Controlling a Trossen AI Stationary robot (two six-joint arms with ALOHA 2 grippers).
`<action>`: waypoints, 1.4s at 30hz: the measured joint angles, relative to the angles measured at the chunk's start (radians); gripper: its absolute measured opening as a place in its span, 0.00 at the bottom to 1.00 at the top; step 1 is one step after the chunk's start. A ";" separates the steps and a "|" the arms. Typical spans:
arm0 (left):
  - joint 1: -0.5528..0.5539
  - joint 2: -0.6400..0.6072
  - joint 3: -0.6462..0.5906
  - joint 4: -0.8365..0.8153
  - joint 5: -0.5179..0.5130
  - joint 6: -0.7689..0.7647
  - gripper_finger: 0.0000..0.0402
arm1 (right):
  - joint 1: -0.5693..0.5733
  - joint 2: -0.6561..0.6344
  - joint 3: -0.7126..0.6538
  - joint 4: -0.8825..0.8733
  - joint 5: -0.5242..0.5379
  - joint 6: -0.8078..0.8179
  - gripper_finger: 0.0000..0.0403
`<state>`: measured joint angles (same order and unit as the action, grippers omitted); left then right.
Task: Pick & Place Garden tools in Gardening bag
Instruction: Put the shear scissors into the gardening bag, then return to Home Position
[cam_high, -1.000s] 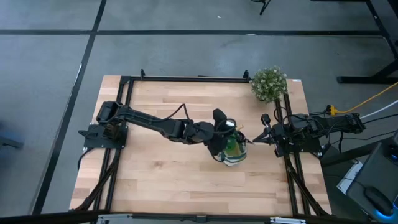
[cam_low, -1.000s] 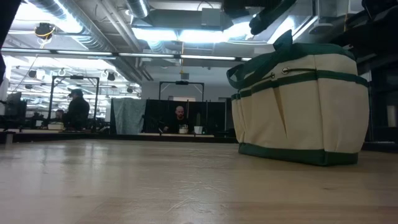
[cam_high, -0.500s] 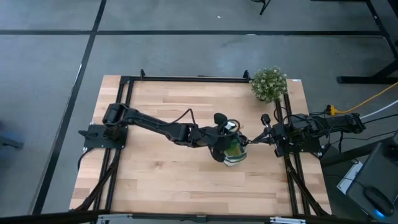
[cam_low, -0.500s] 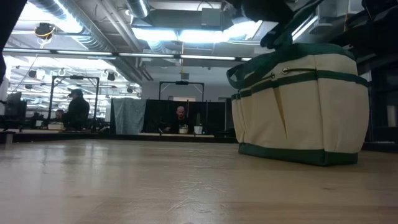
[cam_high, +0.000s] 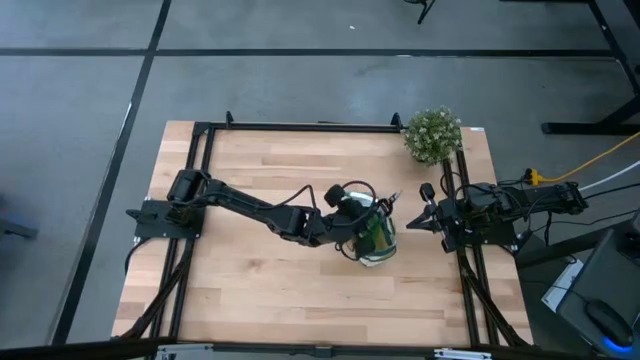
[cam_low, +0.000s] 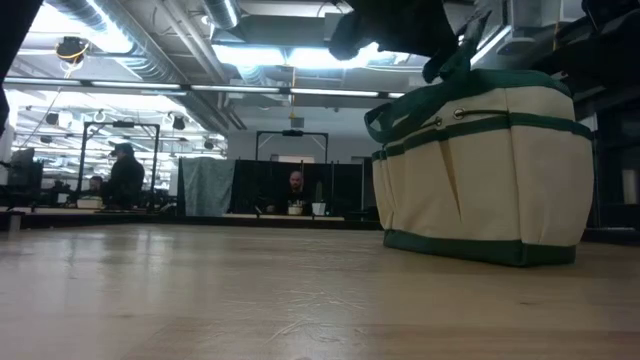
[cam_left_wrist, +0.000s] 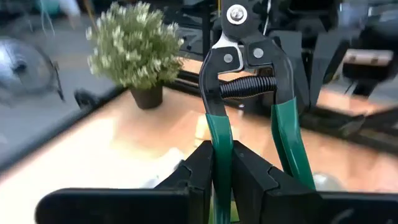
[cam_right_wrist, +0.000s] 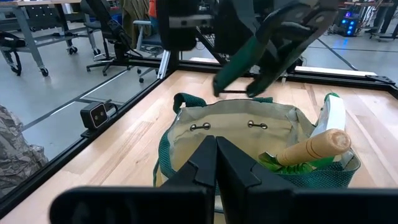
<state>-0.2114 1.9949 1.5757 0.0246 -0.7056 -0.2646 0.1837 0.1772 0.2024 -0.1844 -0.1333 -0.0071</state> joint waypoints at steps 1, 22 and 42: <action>-0.002 0.000 0.000 -0.001 0.000 -0.052 0.10 | 0.000 0.000 0.000 0.000 0.000 0.000 0.03; -0.005 0.000 0.000 -0.021 -0.006 -0.244 0.28 | 0.000 0.000 0.000 0.000 0.000 0.000 0.03; 0.002 -0.181 0.000 -0.041 0.034 0.039 0.37 | 0.000 0.000 0.000 0.000 0.000 0.000 0.03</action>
<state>-0.2096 1.8138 1.5757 -0.0168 -0.6716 -0.2254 0.1840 0.1772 0.2024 -0.1844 -0.1333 -0.0071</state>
